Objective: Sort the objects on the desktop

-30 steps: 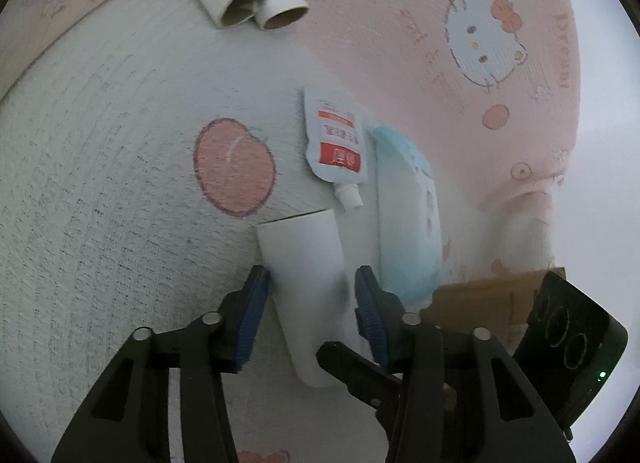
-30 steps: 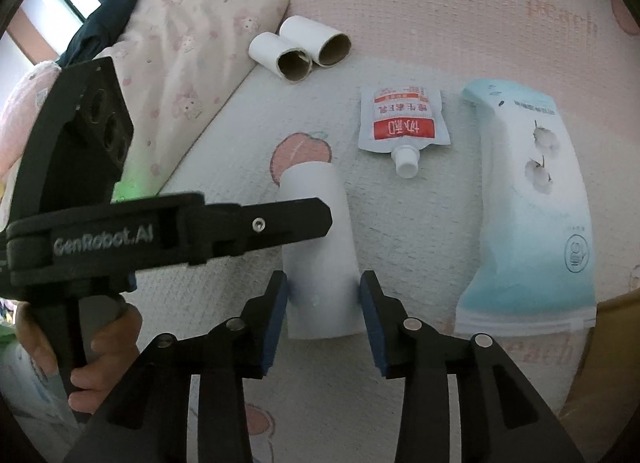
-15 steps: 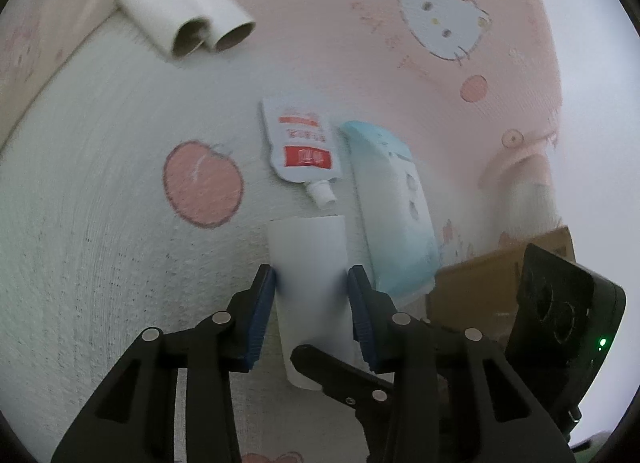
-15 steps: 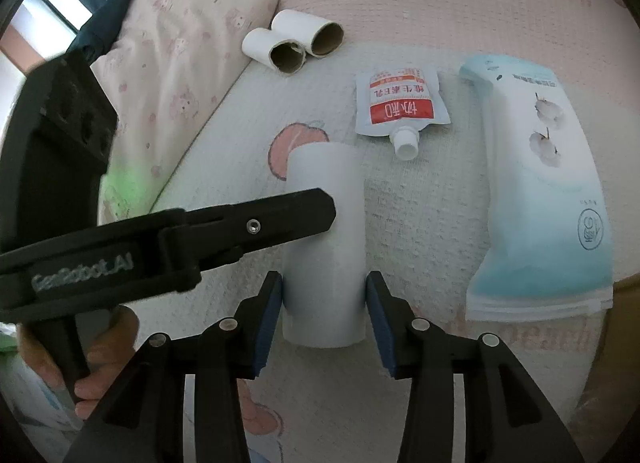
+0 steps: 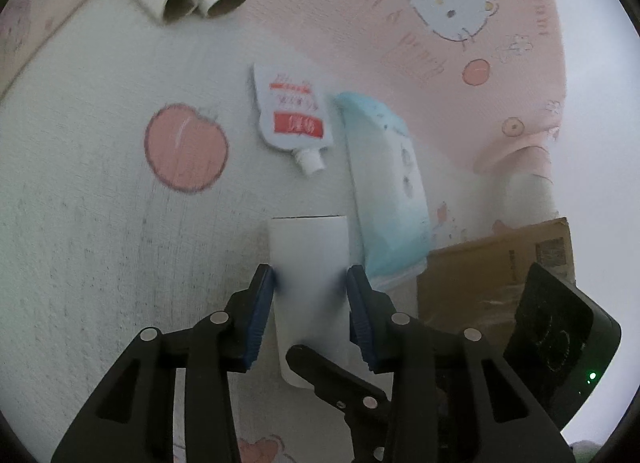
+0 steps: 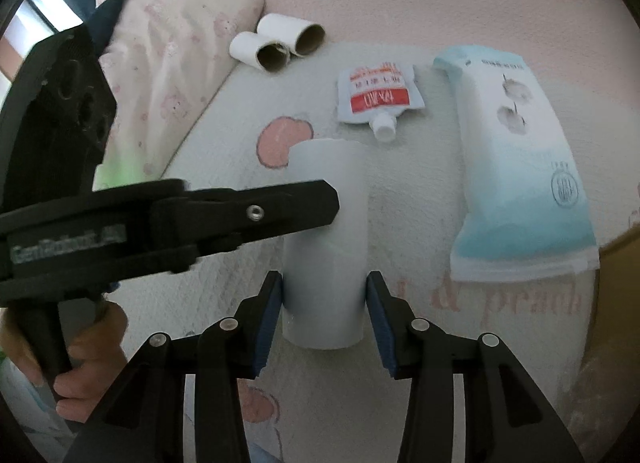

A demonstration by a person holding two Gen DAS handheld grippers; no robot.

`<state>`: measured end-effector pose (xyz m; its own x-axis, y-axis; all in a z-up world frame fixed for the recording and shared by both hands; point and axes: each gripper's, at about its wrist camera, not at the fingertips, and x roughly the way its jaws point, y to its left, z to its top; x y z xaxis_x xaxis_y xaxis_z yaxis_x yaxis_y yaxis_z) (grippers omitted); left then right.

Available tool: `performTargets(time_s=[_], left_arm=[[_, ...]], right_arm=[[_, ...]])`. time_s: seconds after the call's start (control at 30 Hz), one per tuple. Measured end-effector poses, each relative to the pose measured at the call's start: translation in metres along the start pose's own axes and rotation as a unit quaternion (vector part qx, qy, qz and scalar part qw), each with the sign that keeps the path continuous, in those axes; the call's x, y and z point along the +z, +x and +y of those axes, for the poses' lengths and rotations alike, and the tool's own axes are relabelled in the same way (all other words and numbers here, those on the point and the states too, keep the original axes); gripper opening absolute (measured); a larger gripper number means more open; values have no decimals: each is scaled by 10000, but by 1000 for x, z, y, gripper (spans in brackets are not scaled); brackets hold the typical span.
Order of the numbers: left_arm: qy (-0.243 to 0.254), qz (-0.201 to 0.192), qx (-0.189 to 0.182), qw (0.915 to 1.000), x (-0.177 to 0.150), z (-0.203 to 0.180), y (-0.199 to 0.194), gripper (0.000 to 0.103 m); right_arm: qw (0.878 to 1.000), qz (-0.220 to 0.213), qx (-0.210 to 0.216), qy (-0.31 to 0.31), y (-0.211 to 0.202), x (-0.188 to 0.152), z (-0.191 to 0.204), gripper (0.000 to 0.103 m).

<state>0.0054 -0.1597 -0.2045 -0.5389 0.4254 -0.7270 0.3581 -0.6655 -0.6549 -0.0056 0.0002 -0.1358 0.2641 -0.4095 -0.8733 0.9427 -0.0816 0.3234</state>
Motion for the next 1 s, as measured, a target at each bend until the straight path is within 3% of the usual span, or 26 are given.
performTargets(time_s=[0.23,0.47,0.63,0.8,1.0], left_arm=[[-253,148,-92,9995,-3,7,9,44],[183,14,-22,9998,-6,-13,0,44],[562,-262,-241,9978,-2,-47,-19,44],[1249,-682,-354,9892,3,-99,-42,44],[2047,-874,-516,9736,16,-147,-61,44]], right_arm=[[9997,29,159,187,1,-3,-9,40],[9997,-12,134,180,-3,-2,-10,40],[9990,-400,-6,214,-34,-2,-9,40],[9957,-885,-135,238,-77,7,-13,40],[9883,-1395,-339,516,-118,18,-17,40]])
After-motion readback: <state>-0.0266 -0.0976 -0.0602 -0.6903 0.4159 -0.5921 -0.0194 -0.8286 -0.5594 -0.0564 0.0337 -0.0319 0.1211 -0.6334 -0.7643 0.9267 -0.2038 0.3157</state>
